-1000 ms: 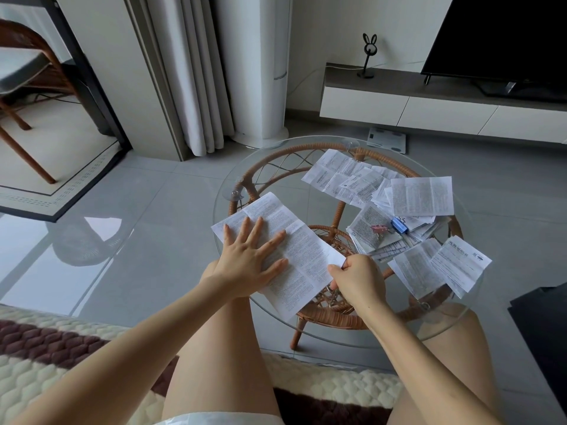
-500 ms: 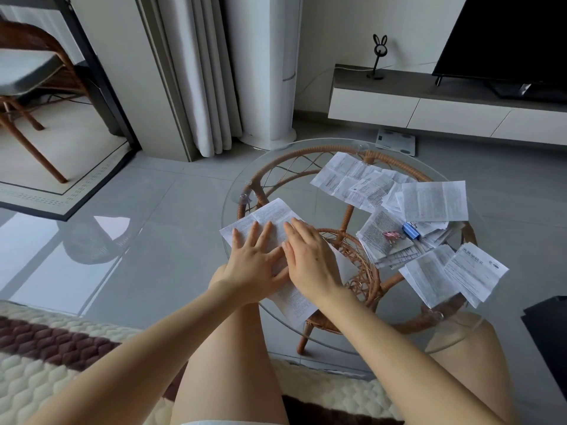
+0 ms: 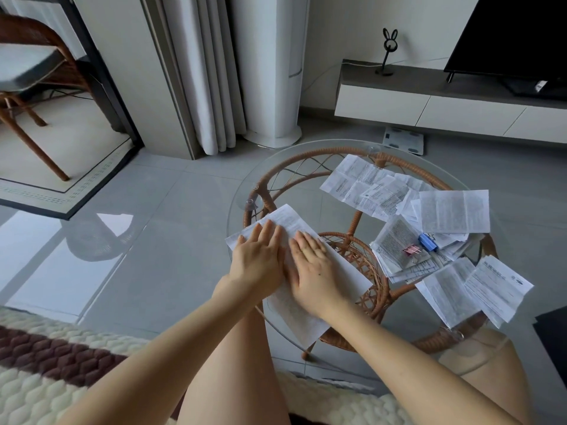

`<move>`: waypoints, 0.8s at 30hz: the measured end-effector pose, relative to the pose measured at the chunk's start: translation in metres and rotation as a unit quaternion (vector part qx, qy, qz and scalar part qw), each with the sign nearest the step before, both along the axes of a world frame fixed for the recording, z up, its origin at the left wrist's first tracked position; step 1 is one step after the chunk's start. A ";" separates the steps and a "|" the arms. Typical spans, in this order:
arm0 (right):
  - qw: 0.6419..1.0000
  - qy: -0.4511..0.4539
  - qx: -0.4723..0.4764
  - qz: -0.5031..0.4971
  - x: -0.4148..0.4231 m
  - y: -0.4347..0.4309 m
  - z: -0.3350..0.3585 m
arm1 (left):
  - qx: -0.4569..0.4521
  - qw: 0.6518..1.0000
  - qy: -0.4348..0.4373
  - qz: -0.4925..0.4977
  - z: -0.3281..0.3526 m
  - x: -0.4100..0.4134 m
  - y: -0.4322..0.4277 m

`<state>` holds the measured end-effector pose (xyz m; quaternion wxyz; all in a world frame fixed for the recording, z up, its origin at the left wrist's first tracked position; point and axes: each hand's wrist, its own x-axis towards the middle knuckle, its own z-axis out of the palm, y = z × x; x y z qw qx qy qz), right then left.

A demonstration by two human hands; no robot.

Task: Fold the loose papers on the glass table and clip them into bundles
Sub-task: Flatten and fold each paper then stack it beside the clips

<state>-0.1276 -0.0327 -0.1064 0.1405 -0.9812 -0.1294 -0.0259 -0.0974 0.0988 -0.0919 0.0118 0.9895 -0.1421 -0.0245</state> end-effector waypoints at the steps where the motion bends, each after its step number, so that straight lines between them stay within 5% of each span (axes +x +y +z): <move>1: 1.000 -0.007 -0.009 -0.006 0.000 0.000 -0.002 | 0.013 1.000 -0.004 0.003 0.006 0.005 -0.004; 5: 1.000 -0.012 -0.025 -0.010 -0.001 0.001 -0.006 | 0.109 0.994 0.027 0.011 0.021 0.025 -0.024; 10: 0.999 -0.026 -0.019 -0.001 -0.002 -0.001 -0.005 | 0.069 0.981 0.130 0.130 0.018 0.052 -0.040; 16: 0.999 -0.013 -0.027 0.015 -0.001 -0.003 -0.003 | 0.149 0.979 0.103 0.097 0.023 0.050 -0.038; 20: 0.999 -0.001 -0.039 0.024 -0.001 -0.002 -0.001 | -0.009 0.997 0.078 0.026 0.002 0.059 0.010; 24: 0.999 0.012 -0.032 0.026 -0.001 -0.001 0.002 | -0.039 0.998 0.052 -0.016 -0.007 0.060 0.025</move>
